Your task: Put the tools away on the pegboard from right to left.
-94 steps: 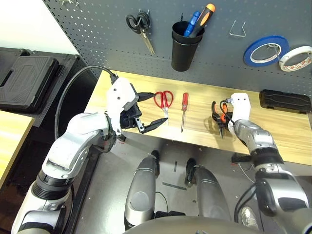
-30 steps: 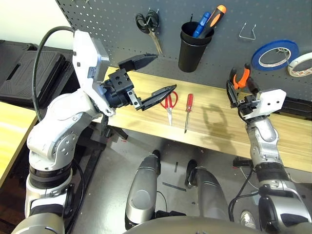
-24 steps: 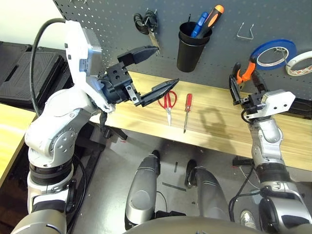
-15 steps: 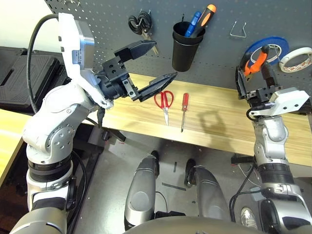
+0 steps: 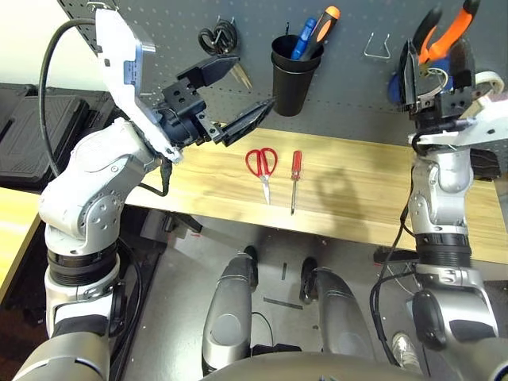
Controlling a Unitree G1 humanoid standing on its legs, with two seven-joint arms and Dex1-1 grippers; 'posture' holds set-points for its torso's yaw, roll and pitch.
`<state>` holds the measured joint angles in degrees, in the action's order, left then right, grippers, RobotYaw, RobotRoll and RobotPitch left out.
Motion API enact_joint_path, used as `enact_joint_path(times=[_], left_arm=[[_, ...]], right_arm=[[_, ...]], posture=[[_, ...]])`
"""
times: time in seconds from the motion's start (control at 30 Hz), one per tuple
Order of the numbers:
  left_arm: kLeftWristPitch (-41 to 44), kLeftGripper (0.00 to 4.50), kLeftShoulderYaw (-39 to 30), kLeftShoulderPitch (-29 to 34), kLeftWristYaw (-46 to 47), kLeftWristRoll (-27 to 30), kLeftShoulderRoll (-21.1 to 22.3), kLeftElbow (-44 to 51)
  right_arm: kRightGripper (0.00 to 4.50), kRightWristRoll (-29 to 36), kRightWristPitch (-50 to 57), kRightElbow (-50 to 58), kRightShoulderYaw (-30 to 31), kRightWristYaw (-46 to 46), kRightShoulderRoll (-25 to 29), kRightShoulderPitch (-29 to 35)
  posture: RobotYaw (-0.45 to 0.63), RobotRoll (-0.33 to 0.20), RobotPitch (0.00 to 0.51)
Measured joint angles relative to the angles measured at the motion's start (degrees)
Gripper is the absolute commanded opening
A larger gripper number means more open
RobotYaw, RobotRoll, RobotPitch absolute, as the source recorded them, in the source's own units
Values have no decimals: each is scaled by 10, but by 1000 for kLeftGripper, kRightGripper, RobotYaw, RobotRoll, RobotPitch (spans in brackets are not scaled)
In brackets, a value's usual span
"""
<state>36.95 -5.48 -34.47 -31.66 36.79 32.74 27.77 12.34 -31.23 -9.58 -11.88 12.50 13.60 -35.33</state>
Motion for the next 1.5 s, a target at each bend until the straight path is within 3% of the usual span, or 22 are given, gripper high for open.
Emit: enact_joint_path(times=[0.43, 1.2, 1.23, 1.33, 1.5], left_arm=[[1, 4500, 5, 3, 13, -29, 1, -1], [27, 4500, -5, 33, 39, -31, 17, 32], [27, 4500, -5, 33, 39, -31, 17, 32], [27, 4500, -4, 33, 39, -31, 19, 32], [27, 4500, -4, 35, 39, -32, 20, 32]], right_arm=[[2998, 4, -33, -178, 0, -6, -41, -148], [2997, 3, -76, -426, -12, -22, -48, -204], [3732, 2, -76, -426, -12, -24, -48, -204], [4468, -5, -84, -426, -12, -32, -48, -204], [4468, -37, -148, -418, -7, -45, -31, -198]], posture=[[276, 0, 262], [336, 0, 274], [336, 0, 274], [339, 0, 275], [343, 0, 277]])
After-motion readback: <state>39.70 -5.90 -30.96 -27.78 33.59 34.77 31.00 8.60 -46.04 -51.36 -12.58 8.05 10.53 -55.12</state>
